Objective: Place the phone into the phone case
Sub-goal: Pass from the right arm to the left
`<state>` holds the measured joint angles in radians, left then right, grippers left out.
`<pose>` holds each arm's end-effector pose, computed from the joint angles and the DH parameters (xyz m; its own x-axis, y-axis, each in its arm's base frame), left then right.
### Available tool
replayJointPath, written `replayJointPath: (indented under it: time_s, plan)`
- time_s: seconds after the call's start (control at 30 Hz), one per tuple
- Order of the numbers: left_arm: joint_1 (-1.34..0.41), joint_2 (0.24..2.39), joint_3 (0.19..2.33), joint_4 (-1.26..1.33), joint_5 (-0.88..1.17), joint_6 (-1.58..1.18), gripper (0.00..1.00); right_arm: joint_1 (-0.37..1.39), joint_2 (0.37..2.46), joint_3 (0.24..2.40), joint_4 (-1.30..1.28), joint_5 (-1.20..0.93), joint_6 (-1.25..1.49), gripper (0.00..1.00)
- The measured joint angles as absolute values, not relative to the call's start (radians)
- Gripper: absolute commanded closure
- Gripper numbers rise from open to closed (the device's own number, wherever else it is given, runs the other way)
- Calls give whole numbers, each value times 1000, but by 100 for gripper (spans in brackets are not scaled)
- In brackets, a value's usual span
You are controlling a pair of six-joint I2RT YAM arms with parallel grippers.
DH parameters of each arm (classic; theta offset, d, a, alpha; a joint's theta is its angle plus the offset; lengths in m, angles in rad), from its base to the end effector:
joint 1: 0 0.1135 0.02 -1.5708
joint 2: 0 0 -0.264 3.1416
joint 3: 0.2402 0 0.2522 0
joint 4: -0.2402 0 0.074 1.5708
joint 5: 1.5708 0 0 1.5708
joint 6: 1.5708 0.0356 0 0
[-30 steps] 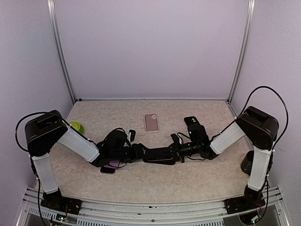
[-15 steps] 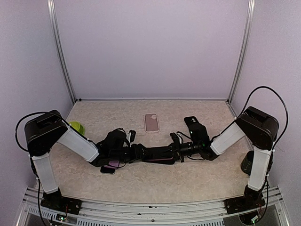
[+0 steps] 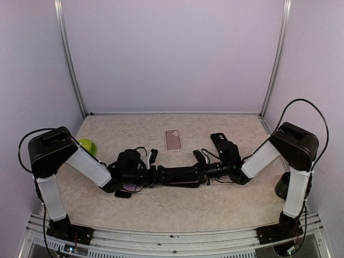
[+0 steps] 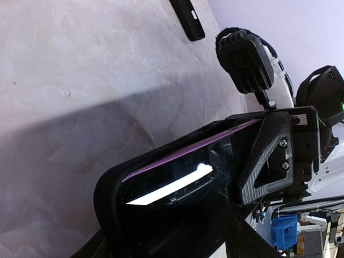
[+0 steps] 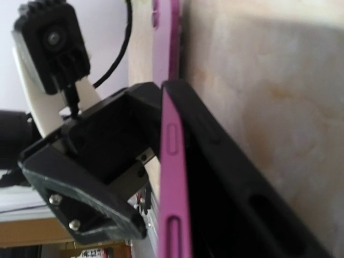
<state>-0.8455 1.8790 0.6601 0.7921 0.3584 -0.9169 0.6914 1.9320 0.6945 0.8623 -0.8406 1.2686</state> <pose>0.2152 -0.2616 0.1114 -0.8914 -0.1150 -0.4385 0.3372 0.4784 -0.8108 0.2458 0.2379 0.1128 -0.9999 -0.0009 -0.0163 -0.0160 0.2445 0.9695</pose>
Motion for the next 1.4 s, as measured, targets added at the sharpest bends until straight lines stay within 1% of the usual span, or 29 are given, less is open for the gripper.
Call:
replayJointPath:
  time_s: [0.33,0.5,0.67,1.17,1.4]
  plan:
    - [-843,1879,624,933,454,-952,40,692,1932,669,973,-910,1249,100]
    - [-843,1879,616,974,481,-970,43,692,1932,660,1006,-931,1235,100]
    - [-843,1879,612,986,498,-981,48,692,1932,656,1017,-946,1214,100]
    - [-842,1879,595,1007,533,-1026,75,691,1951,640,1084,-983,1159,100]
    - [-838,1879,585,1051,561,-1047,81,690,1951,635,1114,-997,1145,100]
